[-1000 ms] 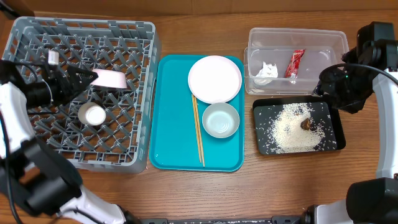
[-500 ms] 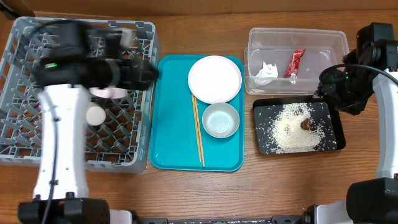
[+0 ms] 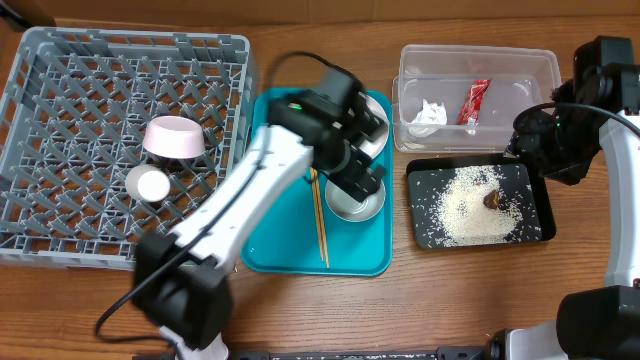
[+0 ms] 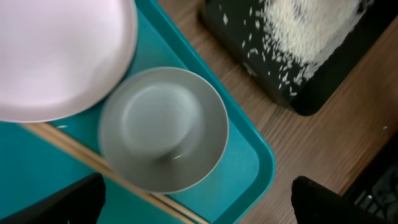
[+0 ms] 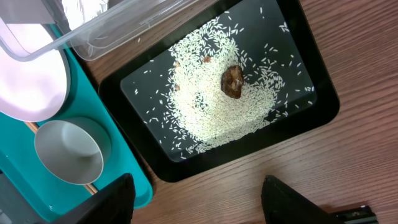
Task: Sort waste into correct bins and load items into the dishwasher
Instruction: 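Grasp the small white bowl on the teal tray with the left gripper, then carry the white bowl over the dish rack with the left gripper, then lower the bowl into the rack's back row and open the left gripper, then grasp one wooden chopstick on the teal tray with the left gripper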
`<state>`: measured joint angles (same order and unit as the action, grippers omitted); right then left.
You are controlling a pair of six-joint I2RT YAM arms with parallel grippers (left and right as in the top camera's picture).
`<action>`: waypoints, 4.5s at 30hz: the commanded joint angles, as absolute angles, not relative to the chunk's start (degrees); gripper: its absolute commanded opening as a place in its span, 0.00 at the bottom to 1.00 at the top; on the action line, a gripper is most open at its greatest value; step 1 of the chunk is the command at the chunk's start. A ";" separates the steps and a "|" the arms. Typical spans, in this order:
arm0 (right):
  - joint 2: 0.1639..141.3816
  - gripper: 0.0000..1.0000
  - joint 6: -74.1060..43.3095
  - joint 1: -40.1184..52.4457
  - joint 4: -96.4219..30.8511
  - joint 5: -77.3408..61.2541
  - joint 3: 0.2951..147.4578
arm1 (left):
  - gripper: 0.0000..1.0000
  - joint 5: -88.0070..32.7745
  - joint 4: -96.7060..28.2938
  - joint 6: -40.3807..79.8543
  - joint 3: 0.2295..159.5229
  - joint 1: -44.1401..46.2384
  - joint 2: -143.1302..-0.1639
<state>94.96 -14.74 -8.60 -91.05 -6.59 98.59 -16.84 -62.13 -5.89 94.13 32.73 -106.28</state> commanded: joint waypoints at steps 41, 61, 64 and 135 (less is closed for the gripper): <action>93.32 0.67 -14.55 -8.75 -91.66 -6.00 100.22 | 0.04 -34.39 -58.92 -3.99 105.80 5.26 -98.32; 93.32 0.66 -14.55 -8.75 -91.70 -6.00 100.22 | 0.04 -77.89 -45.47 -7.27 105.80 -16.10 -121.89; 93.34 0.67 -14.55 -8.75 -91.68 -6.00 100.22 | 0.04 -77.82 -43.86 -7.25 105.80 -17.45 -124.38; 93.32 0.67 -14.55 -8.75 -92.05 -6.00 100.22 | 1.00 -12.86 -78.96 19.05 98.32 8.01 -100.07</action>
<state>94.96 -14.74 -8.60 -92.18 -6.59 98.59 -19.49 -78.85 12.78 101.86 4.78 -99.66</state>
